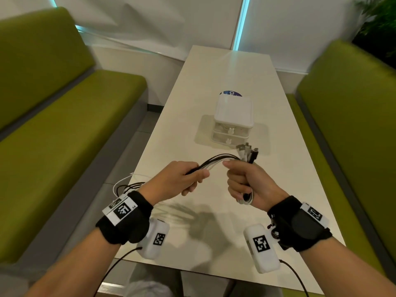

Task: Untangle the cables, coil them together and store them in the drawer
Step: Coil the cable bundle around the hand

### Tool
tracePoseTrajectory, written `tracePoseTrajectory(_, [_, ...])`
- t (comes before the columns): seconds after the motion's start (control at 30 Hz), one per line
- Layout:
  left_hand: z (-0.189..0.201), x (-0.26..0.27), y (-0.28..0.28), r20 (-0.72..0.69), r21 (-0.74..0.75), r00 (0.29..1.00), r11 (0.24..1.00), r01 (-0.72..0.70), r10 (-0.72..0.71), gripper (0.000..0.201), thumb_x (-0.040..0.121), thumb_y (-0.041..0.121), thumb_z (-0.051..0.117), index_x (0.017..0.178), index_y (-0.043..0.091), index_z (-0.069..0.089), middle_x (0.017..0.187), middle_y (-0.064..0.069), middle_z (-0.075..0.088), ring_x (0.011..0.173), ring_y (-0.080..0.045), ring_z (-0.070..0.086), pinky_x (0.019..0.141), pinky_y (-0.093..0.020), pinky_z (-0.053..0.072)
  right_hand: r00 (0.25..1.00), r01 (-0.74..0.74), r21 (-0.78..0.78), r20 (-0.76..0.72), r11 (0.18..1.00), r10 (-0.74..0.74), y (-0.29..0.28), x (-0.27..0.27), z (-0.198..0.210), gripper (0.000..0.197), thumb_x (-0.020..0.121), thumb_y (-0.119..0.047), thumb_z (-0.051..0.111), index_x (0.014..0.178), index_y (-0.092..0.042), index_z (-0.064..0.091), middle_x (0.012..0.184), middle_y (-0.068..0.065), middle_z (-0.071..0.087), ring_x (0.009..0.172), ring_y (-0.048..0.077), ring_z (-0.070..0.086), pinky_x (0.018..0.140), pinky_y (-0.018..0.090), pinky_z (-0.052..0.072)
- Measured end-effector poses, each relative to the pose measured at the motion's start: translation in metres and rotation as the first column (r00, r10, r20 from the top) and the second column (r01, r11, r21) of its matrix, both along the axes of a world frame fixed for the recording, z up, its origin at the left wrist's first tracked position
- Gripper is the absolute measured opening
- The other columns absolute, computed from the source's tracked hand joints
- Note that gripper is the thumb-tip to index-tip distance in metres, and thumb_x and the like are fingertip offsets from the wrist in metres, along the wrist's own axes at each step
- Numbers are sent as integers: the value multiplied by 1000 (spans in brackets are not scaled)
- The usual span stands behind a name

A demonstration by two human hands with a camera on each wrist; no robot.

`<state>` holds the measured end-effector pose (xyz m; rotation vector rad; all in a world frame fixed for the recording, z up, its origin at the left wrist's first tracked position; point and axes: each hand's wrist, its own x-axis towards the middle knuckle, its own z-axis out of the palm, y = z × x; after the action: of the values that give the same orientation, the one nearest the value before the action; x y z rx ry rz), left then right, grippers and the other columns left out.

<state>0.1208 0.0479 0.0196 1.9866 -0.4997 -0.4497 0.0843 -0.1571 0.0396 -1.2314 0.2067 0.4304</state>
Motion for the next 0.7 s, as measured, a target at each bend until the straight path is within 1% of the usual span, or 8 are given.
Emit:
tracePoseTrajectory(0.1, [0, -4, -10, 141, 98, 988, 993, -69, 55, 44, 98, 47, 47, 64, 18, 45, 56, 6, 44, 52, -14, 40, 55, -29, 35, 998, 55, 33, 15, 998, -55, 0, 3, -5, 44, 89, -18, 63, 59, -21, 32, 49, -3, 12, 33, 12, 19, 38, 24, 28])
tracePoseTrajectory(0.2, [-1, -8, -20, 272, 188, 959, 973, -131, 76, 45, 101, 48, 36, 67, 17, 42, 59, 0, 49, 61, -26, 51, 61, -38, 39, 997, 39, -30, 62, 999, -37, 3, 1, -13, 46, 91, -30, 66, 64, -19, 30, 51, -1, 15, 36, 13, 21, 42, 27, 30])
tracePoseTrajectory(0.3, [-5, -13, -30, 325, 255, 944, 955, -151, 62, 45, 102, 49, 28, 75, 17, 45, 62, -4, 55, 64, -30, 54, 59, -38, 37, 995, 57, -75, 91, 996, -50, 12, -2, -13, 37, 82, -43, 72, 67, -13, 55, 54, 1, 25, 40, 14, 25, 45, 27, 32])
tracePoseTrajectory(0.4, [-6, -17, -42, 362, 315, 932, 940, -130, 8, 43, 104, 44, 22, 97, 17, 55, 75, -6, 64, 73, -32, 60, 67, -40, 44, 991, 109, -98, 88, 989, -100, 19, -3, -15, 61, 75, -49, 74, 103, 4, 63, 65, 4, 51, 47, 18, 39, 50, 29, 37])
tracePoseTrajectory(0.5, [-6, -20, -53, 389, 375, 918, 923, -87, -72, 45, 105, 38, 20, 123, 13, 52, 93, -11, 68, 81, -35, 64, 76, -48, 50, 989, 139, -63, 60, 988, -135, 22, -2, -16, 86, 63, -53, 79, 123, 4, 58, 83, 7, 64, 74, 18, 61, 63, 31, 49])
tracePoseTrajectory(0.6, [-5, -26, -63, 415, 435, 902, 897, -80, -121, 34, 105, 24, 25, 124, 9, 48, 90, -17, 64, 76, -39, 61, 70, -49, 51, 993, 115, -30, 11, 993, -115, 21, -1, -17, 71, 59, -54, 85, 117, -14, 72, 116, 8, 72, 115, 21, 64, 98, 42, 49])
tracePoseTrajectory(0.63, [-4, -27, -65, 416, 450, 900, 889, -82, -128, 31, 104, 22, 26, 121, 10, 49, 88, -17, 64, 74, -39, 61, 68, -47, 51, 994, 110, -25, 2, 994, -110, 21, -2, -18, 66, 60, -53, 84, 115, -17, 73, 118, 7, 72, 118, 22, 63, 102, 45, 46])
tracePoseTrajectory(0.7, [-4, -28, -67, 405, 484, 899, 874, -53, -170, 28, 102, 21, 27, 111, 10, 52, 86, -15, 63, 72, -37, 60, 65, -44, 48, 992, 122, 1, -14, 993, -122, 20, -3, -18, 59, 67, -47, 80, 115, -13, 72, 117, 7, 73, 117, 23, 64, 96, 43, 51])
